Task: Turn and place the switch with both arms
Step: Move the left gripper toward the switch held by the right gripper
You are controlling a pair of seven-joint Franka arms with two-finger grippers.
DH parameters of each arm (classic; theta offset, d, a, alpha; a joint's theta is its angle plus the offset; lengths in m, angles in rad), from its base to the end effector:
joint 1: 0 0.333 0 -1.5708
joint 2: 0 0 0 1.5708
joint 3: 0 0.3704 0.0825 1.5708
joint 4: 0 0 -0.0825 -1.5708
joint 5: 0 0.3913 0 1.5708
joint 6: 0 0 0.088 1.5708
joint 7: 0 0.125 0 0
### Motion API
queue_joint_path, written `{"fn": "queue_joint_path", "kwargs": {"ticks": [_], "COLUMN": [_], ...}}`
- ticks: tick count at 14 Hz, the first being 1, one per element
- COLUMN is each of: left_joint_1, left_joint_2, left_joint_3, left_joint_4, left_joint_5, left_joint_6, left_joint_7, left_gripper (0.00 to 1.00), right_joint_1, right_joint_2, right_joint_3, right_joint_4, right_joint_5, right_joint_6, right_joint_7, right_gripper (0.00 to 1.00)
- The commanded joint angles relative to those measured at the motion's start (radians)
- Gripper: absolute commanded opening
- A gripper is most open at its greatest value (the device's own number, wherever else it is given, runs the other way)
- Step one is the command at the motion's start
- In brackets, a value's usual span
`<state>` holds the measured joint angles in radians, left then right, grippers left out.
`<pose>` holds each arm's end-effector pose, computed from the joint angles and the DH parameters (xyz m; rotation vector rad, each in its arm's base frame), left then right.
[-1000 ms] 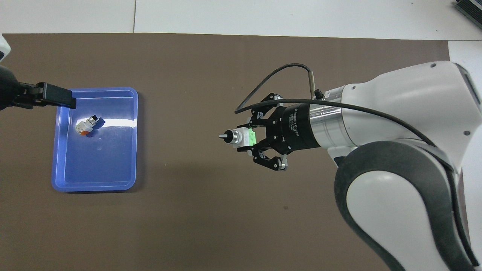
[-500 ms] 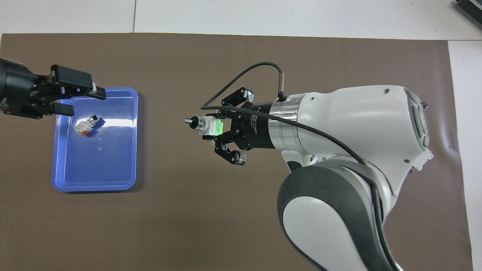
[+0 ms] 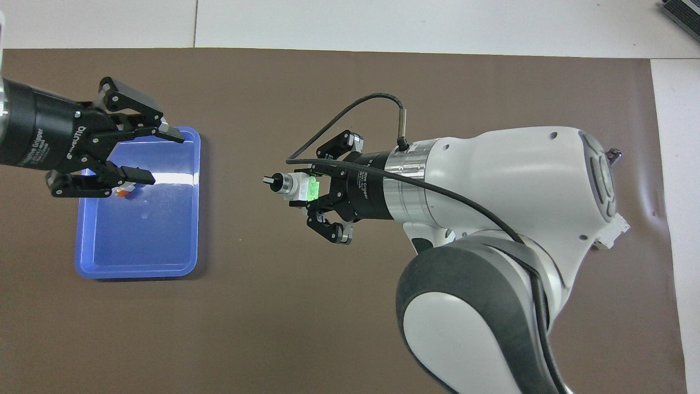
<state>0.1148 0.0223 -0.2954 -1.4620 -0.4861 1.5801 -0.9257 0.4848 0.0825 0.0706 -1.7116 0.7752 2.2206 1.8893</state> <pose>0.5521 -0.1572 0.7167 2.4889 0.9455 -0.2419 0.5339 0.3673 0.6250 -1.6202 1.8172 0.6833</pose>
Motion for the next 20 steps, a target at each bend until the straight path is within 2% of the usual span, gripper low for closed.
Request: {"fn": "queue_joint_path", "kwargs": {"ticks": [1, 5, 9, 12, 16, 20], "left_joint_1": [-0.035, -0.052, -0.075, -0.075, -0.078, -0.08], "left_joint_2": [0.004, 0.002, -0.027, -0.05, -0.116, -0.122], "left_joint_3": [-0.004, -0.051, -0.057, -0.056, -0.057, -0.062], "left_joint_4": [0.035, 0.038, 0.032, 0.011, -0.106, -0.126], "left_joint_5": [-0.006, -0.009, -0.002, -0.002, -0.002, -0.002], "left_joint_6": [-0.006, -0.015, -0.046, -0.035, -0.003, 0.044], "left_joint_7": [-0.158, -0.394, -0.591, -0.639, -0.647, -0.686], "left_gripper": [0.65, 0.54, 0.52, 0.52, 0.52, 0.52], "right_joint_1": [0.032, 0.035, 0.035, 0.034, 0.034, 0.032], "right_joint_2": [0.006, 0.006, 0.006, 0.006, 0.006, 0.006], "right_joint_3": [0.003, 0.001, 0.001, 0.001, 0.001, 0.001], "right_joint_4": [0.012, 0.01, 0.009, 0.009, 0.009, 0.009], "right_joint_5": [-0.053, -0.056, -0.056, -0.056, -0.056, -0.056], "right_joint_6": [0.01, 0.011, 0.01, 0.008, 0.007, 0.005], "right_joint_7": [-0.002, -0.002, -0.002, -0.002, -0.002, -0.003], "right_gripper": [0.0, 0.0, 0.0, 0.0, 0.0, 0.0]}}
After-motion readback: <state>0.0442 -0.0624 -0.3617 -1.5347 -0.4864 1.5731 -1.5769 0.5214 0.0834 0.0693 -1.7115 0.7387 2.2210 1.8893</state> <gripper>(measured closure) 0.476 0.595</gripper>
